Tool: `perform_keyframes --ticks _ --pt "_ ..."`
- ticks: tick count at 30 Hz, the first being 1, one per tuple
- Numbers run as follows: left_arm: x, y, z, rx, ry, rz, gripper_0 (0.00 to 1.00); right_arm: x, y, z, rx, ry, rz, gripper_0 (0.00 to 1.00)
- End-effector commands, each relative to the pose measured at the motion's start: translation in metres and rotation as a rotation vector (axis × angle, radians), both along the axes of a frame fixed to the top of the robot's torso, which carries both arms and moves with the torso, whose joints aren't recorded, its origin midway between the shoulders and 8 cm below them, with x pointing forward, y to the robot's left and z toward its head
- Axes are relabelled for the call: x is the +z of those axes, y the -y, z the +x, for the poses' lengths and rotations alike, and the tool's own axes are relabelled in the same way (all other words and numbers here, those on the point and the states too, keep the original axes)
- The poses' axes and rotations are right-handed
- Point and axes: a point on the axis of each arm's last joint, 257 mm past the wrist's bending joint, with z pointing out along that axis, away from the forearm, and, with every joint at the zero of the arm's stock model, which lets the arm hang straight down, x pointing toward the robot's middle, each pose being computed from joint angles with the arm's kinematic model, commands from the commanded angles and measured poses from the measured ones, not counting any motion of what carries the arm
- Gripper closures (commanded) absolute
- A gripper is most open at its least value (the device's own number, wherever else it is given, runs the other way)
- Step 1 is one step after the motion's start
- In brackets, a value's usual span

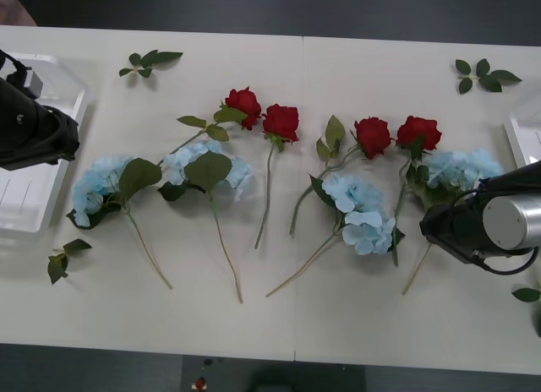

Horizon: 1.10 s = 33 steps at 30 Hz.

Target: Put the red flowers into the right box and the blue flowers into the left box

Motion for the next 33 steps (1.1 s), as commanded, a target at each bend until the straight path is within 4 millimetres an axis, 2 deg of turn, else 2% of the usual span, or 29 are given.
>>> perform_keyframes --ticks 1,11,15,17,20,23,29,33 --pt "-0.004 0.004 -0.001 -0.038 0.019 0.073 0.0 0.024 0.009 0.013 -0.028 0.052 0.011 1.0" --pt "-0.015 0.015 -0.014 -0.056 0.008 0.057 0.0 0.072 0.041 0.026 0.011 0.141 -0.08 1.0" --pt "-0.029 0.026 -0.016 -0.05 0.008 0.012 0.0 0.097 0.049 0.032 0.043 0.189 -0.12 1.0" --pt "-0.038 0.031 -0.017 -0.043 0.011 -0.014 0.0 0.106 0.053 0.031 0.095 0.208 -0.164 1.0" --pt "-0.052 0.037 -0.019 -0.034 0.006 -0.047 0.0 0.129 0.063 0.028 0.172 0.262 -0.228 1.0" --pt "-0.064 0.047 -0.022 -0.031 -0.014 -0.073 0.0 0.156 0.064 0.023 0.313 0.335 -0.287 1.0" --pt "-0.084 0.057 -0.024 -0.048 -0.021 -0.025 0.0 0.193 0.037 0.012 0.507 0.457 -0.256 1.0" --pt "-0.098 0.059 -0.02 -0.036 -0.028 -0.017 0.0 0.223 0.008 0.0 0.614 0.545 -0.127 1.0"
